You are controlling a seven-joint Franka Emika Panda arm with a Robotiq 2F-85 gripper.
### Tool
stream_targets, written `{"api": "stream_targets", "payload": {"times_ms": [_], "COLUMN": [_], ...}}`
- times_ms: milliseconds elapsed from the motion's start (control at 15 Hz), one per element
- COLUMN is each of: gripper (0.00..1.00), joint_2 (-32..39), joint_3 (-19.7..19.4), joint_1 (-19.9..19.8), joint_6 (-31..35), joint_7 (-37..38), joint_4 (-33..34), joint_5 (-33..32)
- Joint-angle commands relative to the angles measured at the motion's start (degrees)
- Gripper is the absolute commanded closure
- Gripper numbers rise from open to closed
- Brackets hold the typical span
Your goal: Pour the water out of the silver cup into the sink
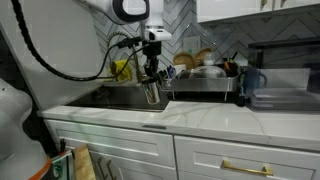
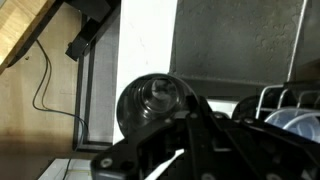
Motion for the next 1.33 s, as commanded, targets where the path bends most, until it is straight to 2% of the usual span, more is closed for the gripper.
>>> {"api": "stream_targets", "payload": {"times_ms": [0,200,600,667,867,1000,1267], "gripper": [0.96,0.96,0.96,0.99,0.99,0.99,0.99], "joint_2": [-1.6,-4.6,-4.5,-4.5,-4.6,-4.2,-1.7], "joint_3": [0.8,2.3,2.1,2.0,4.8,7.1,11.7], "joint_1": [0.8,1.9,1.8,1.8,1.7,1.6,2.8], "joint_6": [-1.8,-3.8,-3.8,-3.8,-6.3,-8.9,-18.0], "joint_7": [-0.4,-0.8,-1.4,-1.4,3.5,9.7,20.2], "joint_4": [0.1,0.0,-0.3,-0.3,3.4,6.8,15.6], "joint_5": [-0.2,-0.5,-0.7,-0.7,-4.9,-8.1,-13.8]}}
